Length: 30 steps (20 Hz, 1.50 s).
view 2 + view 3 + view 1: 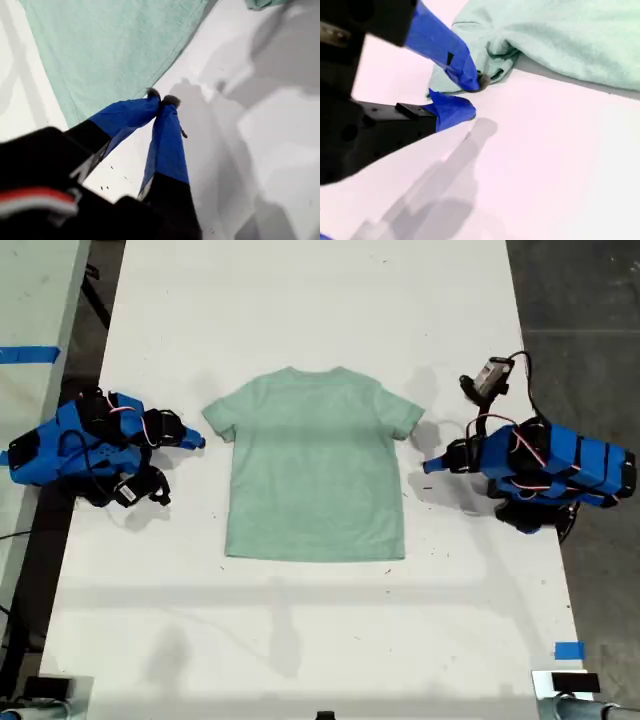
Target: Fold tshirt
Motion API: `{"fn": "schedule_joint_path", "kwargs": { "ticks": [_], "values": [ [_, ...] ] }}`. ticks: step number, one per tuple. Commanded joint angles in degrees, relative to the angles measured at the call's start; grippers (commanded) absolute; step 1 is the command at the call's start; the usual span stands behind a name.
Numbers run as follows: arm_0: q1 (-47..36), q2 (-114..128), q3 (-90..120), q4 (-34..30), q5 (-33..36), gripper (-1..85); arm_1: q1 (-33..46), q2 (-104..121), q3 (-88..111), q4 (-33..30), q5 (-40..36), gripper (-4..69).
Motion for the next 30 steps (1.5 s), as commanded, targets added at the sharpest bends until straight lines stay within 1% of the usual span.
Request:
{"fn": "schedule_joint_path", "kwargs": {
  "ticks": [1, 2, 3, 4, 5, 6, 7, 8, 9, 10, 12, 13, 14, 15, 16, 17, 19, 20, 22, 24, 27, 30],
  "values": [
    [-0.9, -0.3, -0.4, 4.2, -4.1, 4.3, 0.3, 0.3, -0.7, -1.1, -0.8, 0.8],
    [1.2, -0.3, -0.4, 4.2, -11.3, 6.7, 0.3, 0.3, -0.7, -1.1, -0.8, 0.8],
    [4.5, -0.3, -0.4, 4.2, -15.6, 9.0, 0.3, 0.3, -0.7, -1.1, -0.8, 0.8],
    [7.2, -0.3, -0.4, 4.6, -15.9, 10.0, 0.3, 0.3, -0.7, -1.1, -0.8, 0.8],
    [8.9, -0.3, -0.4, 5.6, -14.6, 10.1, 0.3, 0.3, -0.7, -1.1, -0.5, 0.8],
    [10.0, -0.3, -0.4, 5.6, -14.3, 13.2, 0.4, 0.3, -0.7, -1.1, 2.4, 0.8],
    [10.3, -0.3, -0.4, 5.7, -14.3, 13.1, 0.6, 0.3, -0.7, -1.1, 8.1, 0.9],
    [10.1, -0.3, -0.4, 5.7, -14.3, 5.3, 0.3, 0.3, -0.7, -1.1, 16.3, 0.9],
    [9.8, -0.3, -0.4, 5.7, -14.8, 0.1, 0.3, 0.3, -0.7, -1.1, 21.8, 1.0],
    [8.6, -0.3, -0.4, 5.5, -14.8, 0.1, 0.6, 0.4, -0.7, -1.1, 25.8, 1.2],
    [8.7, -0.3, -0.4, 4.3, -14.9, 0.1, 0.1, 0.4, -0.7, -1.1, 29.4, 1.4],
    [7.4, -0.3, -0.4, 5.4, -14.9, 0.1, -0.1, 0.4, -0.7, -1.1, 33.8, 1.4],
    [6.5, -0.3, -0.5, 5.6, -14.9, 0.1, -0.2, 0.4, -0.7, -1.1, 41.7, 1.4],
    [9.3, -0.3, -0.5, 5.0, -14.5, 0.1, -0.1, 0.4, -0.7, -1.1, 44.4, -1.8],
    [11.3, -0.3, -1.4, 5.3, -14.4, 0.1, 0.1, 0.4, -0.9, -1.1, 42.1, -1.8],
    [11.0, -0.2, -3.6, 4.1, -14.4, 0.1, 0.3, 0.4, -2.8, -1.1, 35.6, -1.8],
    [10.5, -0.3, -3.4, -2.1, -14.4, 0.0, 0.4, 0.4, -7.3, -1.1, 33.6, -1.7],
    [9.9, -0.4, -3.9, -3.6, -14.5, 0.0, 0.8, -0.8, -10.0, -1.0, 32.2, -1.7],
    [7.7, -3.1, -7.3, -4.0, -13.5, 0.0, 2.3, -11.0, -18.0, -0.5, 29.5, -1.7],
    [5.6, -9.5, -13.9, -2.7, -11.6, 0.0, 4.0, -24.5, -27.7, -0.6, 25.0, -1.7],
    [2.4, -24.3, -27.4, -0.5, -6.9, 0.0, 8.7, -38.9, -40.3, 1.8, 16.7, -1.7],
    [-1.4, -39.0, -41.2, 3.2, -0.7, 0.0, 14.3, -50.3, -49.8, 5.1, 7.7, -1.7]
  ]
}}
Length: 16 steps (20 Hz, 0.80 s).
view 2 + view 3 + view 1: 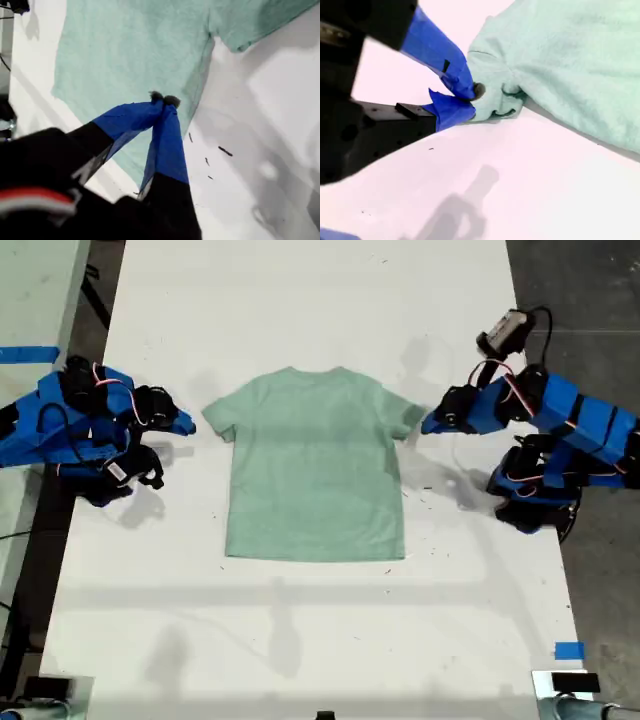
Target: Fold tshirt
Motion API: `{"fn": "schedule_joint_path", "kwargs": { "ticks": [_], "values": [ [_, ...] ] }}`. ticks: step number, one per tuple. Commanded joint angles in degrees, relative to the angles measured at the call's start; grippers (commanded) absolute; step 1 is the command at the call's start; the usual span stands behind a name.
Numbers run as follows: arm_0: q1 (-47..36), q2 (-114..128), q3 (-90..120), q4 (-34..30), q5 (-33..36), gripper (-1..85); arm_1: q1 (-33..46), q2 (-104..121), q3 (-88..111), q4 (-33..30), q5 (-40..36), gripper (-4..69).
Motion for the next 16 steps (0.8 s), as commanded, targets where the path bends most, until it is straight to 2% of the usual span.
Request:
{"fn": "schedule_joint_path", "kwargs": {
  "ticks": [1, 6, 9, 12, 14, 15, 16],
  "values": [
    [-4.0, -11.0, -13.4, 2.6, 5.3, 0.0, 4.7, -8.7, -11.2, 2.5, -7.6, -1.7],
    [-10.8, -27.2, -27.7, 8.7, 13.3, 0.0, 11.9, -23.2, -26.8, 7.6, -17.6, -1.7],
    [-14.2, -34.6, -35.2, 11.0, 16.8, 0.0, 14.8, -29.6, -34.7, 9.8, -21.8, -1.7],
    [-17.1, -45.1, -43.1, 16.3, 20.2, 0.0, 16.8, -34.8, -40.4, 11.8, -25.1, -1.7],
    [-17.4, -46.5, -44.3, 15.5, 21.5, 0.0, 17.5, -36.1, -41.4, 11.9, -26.7, -1.5],
    [-17.8, -46.5, -44.2, 15.5, 21.6, 0.0, 17.6, -36.7, -41.4, 11.9, -28.2, 0.3],
    [-18.4, -46.5, -43.9, 16.0, 22.0, 1.0, 17.8, -37.2, -40.7, 11.4, -29.8, 8.1]
  ]
}}
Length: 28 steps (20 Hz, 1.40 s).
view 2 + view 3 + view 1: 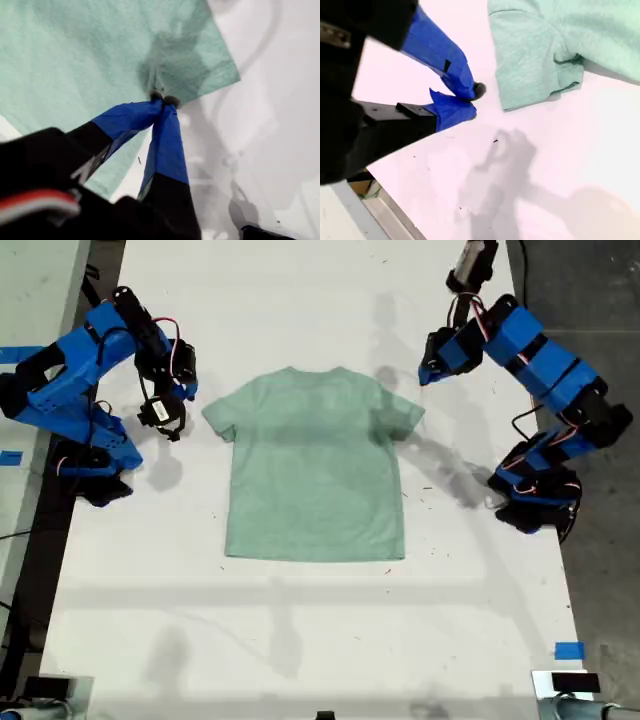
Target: Fold tshirt
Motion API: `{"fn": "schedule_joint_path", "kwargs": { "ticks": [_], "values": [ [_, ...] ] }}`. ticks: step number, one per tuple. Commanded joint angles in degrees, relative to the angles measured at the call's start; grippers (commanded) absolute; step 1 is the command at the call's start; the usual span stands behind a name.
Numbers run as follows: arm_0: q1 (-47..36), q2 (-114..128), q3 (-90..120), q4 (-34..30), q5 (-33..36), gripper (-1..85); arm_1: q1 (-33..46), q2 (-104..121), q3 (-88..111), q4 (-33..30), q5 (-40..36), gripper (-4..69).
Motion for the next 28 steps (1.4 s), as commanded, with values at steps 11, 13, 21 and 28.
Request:
{"fn": "schedule_joint_path", "kwargs": {
  "ticks": [11, 13, 21, 28],
  "values": [
    [0.2, -5.8, 3.6, -6.2, 0.5, 12.8, 7.8, -8.0, 24.1, -28.9, -19.4, 27.1],
    [0.4, -7.1, 3.4, -6.8, 0.4, 12.9, 7.8, -12.7, 23.4, -31.0, -20.4, 27.1],
    [1.0, -8.5, 3.0, -7.1, 0.4, 12.9, 9.2, -28.5, 14.9, -33.4, -23.8, 3.4],
    [1.2, -8.7, 3.0, -7.1, 0.3, 12.9, 8.1, -24.6, 9.5, -25.6, -19.8, -1.9]
  ]
}}
